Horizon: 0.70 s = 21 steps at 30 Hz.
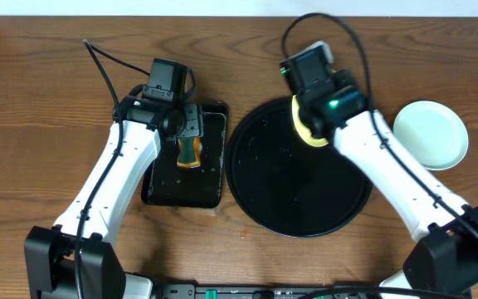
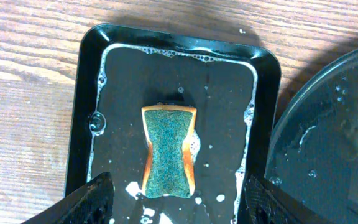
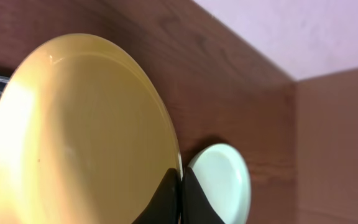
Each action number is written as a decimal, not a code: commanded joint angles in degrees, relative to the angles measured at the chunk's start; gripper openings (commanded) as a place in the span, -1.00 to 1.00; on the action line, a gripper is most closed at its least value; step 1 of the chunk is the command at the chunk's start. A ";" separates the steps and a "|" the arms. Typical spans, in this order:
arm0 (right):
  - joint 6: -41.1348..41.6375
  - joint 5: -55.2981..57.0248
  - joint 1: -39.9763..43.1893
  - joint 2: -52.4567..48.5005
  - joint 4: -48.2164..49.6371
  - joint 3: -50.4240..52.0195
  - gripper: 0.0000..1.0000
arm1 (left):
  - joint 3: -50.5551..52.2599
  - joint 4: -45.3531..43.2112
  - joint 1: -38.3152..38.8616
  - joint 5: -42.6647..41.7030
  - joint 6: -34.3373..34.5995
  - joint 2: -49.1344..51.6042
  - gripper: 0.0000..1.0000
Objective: Clean dirty plates on tray and stack at the side
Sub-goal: 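Lift the yellow plate by its rim with the right gripper, then carry the yellow plate right and set it beside the green plates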
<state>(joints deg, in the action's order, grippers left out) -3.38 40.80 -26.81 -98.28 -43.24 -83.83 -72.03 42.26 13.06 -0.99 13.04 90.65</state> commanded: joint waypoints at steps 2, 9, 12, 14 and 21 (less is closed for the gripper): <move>6.71 -9.79 7.85 0.90 -0.09 -0.28 -0.98 | -0.94 0.33 -0.15 0.15 -0.55 -0.42 0.39; 9.14 -17.16 22.01 0.90 -0.26 -0.28 -0.98 | -0.94 0.33 -0.13 0.15 -0.55 -0.42 0.39; 9.14 -18.88 27.45 0.87 -0.22 -0.28 -0.98 | -0.94 0.33 -0.13 0.15 -0.55 -0.42 0.39; 9.11 -20.76 30.88 0.85 -0.26 -0.26 -0.98 | -0.94 0.33 -0.13 0.15 -0.55 -0.42 0.39; 9.11 -26.97 41.29 0.11 -0.46 0.52 -0.98 | -0.94 0.37 -0.13 0.15 -0.55 -0.42 0.39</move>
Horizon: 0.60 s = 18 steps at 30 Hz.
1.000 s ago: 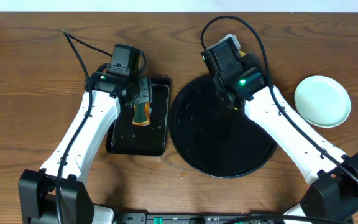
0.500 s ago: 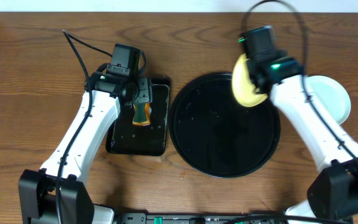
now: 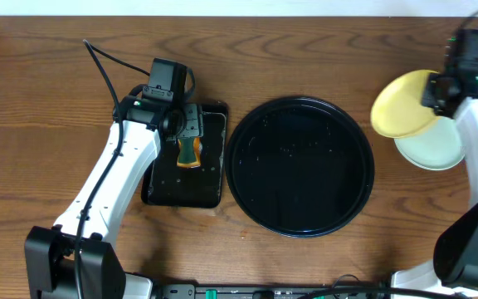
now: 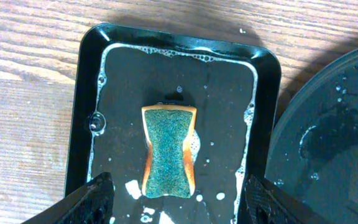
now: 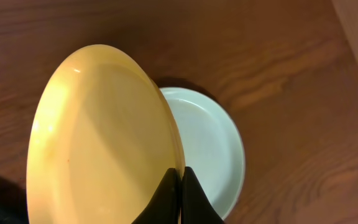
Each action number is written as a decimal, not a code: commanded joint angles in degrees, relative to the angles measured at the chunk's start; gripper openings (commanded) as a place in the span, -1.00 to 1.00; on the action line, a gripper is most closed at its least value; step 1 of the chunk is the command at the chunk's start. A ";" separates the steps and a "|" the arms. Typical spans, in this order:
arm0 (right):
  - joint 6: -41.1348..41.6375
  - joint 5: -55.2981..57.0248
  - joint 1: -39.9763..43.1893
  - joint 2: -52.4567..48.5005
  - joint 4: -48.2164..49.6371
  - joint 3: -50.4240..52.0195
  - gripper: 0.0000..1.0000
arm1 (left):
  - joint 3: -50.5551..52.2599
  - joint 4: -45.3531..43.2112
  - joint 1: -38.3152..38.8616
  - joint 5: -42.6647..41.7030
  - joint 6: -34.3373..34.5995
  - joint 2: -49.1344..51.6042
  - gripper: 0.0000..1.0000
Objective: Clean dirty plates on tray and stack at the side
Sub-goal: 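Carry the yellow plate right and set it beside the green plates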
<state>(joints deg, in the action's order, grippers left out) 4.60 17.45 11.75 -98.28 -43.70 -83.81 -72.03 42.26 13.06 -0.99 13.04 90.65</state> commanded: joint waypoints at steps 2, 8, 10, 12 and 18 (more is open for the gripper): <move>1.11 -3.91 4.72 -0.33 0.00 1.01 -0.98 | -0.94 0.37 -0.13 0.15 -0.55 -0.42 0.39; 1.14 -4.55 9.51 -0.90 1.33 4.31 -0.98 | -0.94 0.37 -0.13 0.15 -0.55 -0.42 0.39; 1.11 -5.99 10.67 -1.25 1.33 4.70 -0.98 | -0.96 0.35 -0.13 0.15 -0.52 -0.42 0.39; 1.11 -6.95 11.56 -1.49 1.27 4.81 -0.98 | -0.94 0.33 -0.13 0.15 -0.52 -0.42 0.39; -0.02 -14.40 11.69 -1.49 1.70 4.81 -0.93 | -0.94 0.35 -0.13 0.15 -0.52 -0.42 0.39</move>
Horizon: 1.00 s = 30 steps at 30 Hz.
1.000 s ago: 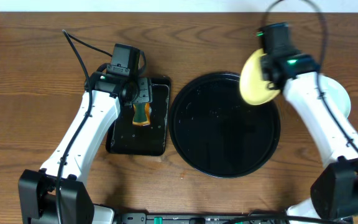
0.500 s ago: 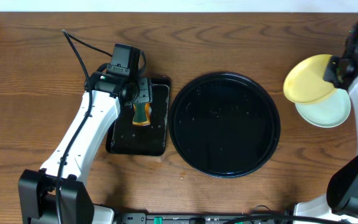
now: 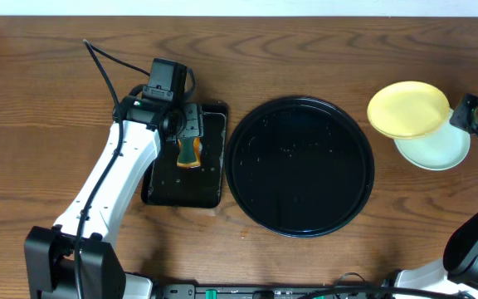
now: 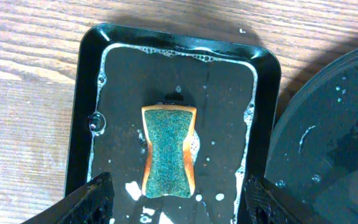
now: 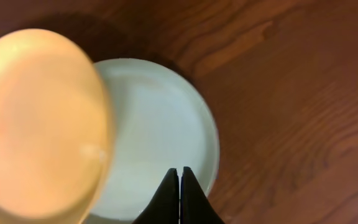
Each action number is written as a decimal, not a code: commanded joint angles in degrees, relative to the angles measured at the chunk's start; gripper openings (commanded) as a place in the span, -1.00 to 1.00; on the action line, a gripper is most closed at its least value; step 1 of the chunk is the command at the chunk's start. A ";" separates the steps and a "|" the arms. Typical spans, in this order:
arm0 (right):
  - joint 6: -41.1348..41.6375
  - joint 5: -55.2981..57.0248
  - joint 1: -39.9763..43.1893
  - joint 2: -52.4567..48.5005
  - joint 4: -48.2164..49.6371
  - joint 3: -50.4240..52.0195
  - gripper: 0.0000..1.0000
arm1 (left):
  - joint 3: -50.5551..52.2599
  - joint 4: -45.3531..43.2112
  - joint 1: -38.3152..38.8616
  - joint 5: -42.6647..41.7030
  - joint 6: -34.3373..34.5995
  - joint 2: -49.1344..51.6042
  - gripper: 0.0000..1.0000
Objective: Clean dirty plates on tray and stack at the side
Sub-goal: 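Carry the yellow plate right and set it beside the green plates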
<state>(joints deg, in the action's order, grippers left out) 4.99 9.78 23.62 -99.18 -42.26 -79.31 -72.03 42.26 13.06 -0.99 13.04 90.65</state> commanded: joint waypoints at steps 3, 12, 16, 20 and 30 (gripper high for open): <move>-2.82 -15.45 -1.07 -0.59 0.31 0.31 -0.92 | -0.94 0.35 -0.13 0.15 -0.52 -0.42 0.39; -1.57 -22.10 -5.33 -0.59 2.08 0.31 -0.46 | -0.94 0.35 -0.13 0.15 -0.50 -0.42 0.40; -0.09 -22.03 -7.39 -0.59 3.21 0.31 -0.35 | -0.94 0.35 -0.13 0.13 -0.50 -0.42 0.39; 2.49 -21.07 -8.98 -0.90 4.87 0.31 -0.24 | -0.94 0.35 -0.13 0.13 -0.33 -0.42 0.39; 2.12 -22.29 -10.95 -6.03 6.67 -2.93 -0.15 | -0.94 0.35 -0.13 0.13 -0.31 -0.42 0.39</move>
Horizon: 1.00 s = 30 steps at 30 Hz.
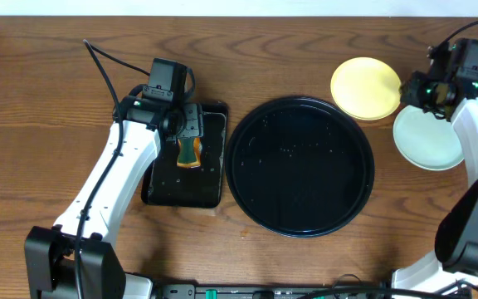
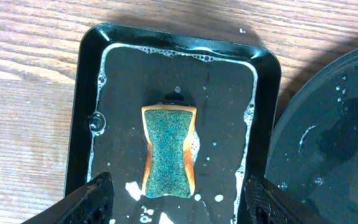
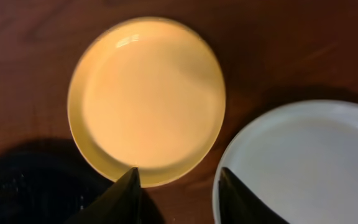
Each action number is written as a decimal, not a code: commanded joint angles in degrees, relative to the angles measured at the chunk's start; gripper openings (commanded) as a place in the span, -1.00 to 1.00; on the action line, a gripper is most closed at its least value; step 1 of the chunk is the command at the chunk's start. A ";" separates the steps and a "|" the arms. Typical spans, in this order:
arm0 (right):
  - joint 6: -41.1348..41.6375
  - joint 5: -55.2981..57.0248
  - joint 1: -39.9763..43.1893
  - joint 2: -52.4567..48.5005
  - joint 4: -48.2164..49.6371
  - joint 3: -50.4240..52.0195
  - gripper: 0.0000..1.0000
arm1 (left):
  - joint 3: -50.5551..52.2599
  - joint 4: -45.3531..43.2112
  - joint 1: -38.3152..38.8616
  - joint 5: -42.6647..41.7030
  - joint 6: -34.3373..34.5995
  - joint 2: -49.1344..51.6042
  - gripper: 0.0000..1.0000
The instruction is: Clean dirty plates on tray and stack at the side
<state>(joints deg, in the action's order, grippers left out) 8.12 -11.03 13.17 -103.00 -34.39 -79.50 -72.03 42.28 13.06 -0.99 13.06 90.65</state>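
Note:
The yellow plate (image 1: 365,88) (image 3: 146,98) lies flat on the wood at the back right, its near edge at the rim of the round black tray (image 1: 301,218). To its right sits a pale white plate (image 1: 427,138) (image 3: 309,162) on the table. My right gripper (image 1: 413,91) (image 3: 179,190) hangs open over the gap between the two plates, holding nothing. My left gripper (image 1: 187,124) (image 2: 179,199) is open above the orange and green sponge (image 2: 168,151), which lies in the soapy rectangular tray (image 2: 79,124).
The round black tray (image 2: 328,143) is wet and holds no plates; it fills the middle of the table. The small rectangular tray (image 1: 152,189) sits against its left side. Bare wood lies to the far left and along the front.
The yellow plate was tilted over the pale plate beside my shut right gripper. Now it lies flat on the table left of the pale plate, and the right gripper is open.
My right gripper first held the yellow plate on edge at the round tray's far rim. Then it held the plate over the pale plate at the right. Now the yellow plate rests beside the pale plate, let go. The left gripper stayed open over the sponge throughout.

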 commanded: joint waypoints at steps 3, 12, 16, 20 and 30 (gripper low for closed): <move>-4.70 -1.20 -0.63 -4.57 -4.94 -7.74 0.06 | -0.94 0.33 -0.13 0.13 -0.33 -0.42 0.39; -9.09 -1.25 -0.61 -19.34 -20.72 -28.48 0.23 | -0.94 0.35 -0.13 0.13 -0.33 -0.42 0.39; -8.41 0.15 -0.61 -25.44 -22.16 -33.57 0.19 | -0.94 0.33 -0.13 0.13 -0.33 -0.42 0.39; -7.98 0.79 -0.61 -28.06 -19.71 -33.64 0.11 | -0.94 0.35 -0.13 0.13 -0.33 -0.42 0.39; -7.93 3.21 -0.74 -33.90 -18.97 -33.62 -0.14 | -0.94 0.57 -0.13 0.13 -0.33 -0.42 0.39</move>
<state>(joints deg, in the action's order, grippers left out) 0.64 -8.49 12.95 -135.09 -53.34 -111.81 -72.03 42.41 13.06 -1.15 13.06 90.65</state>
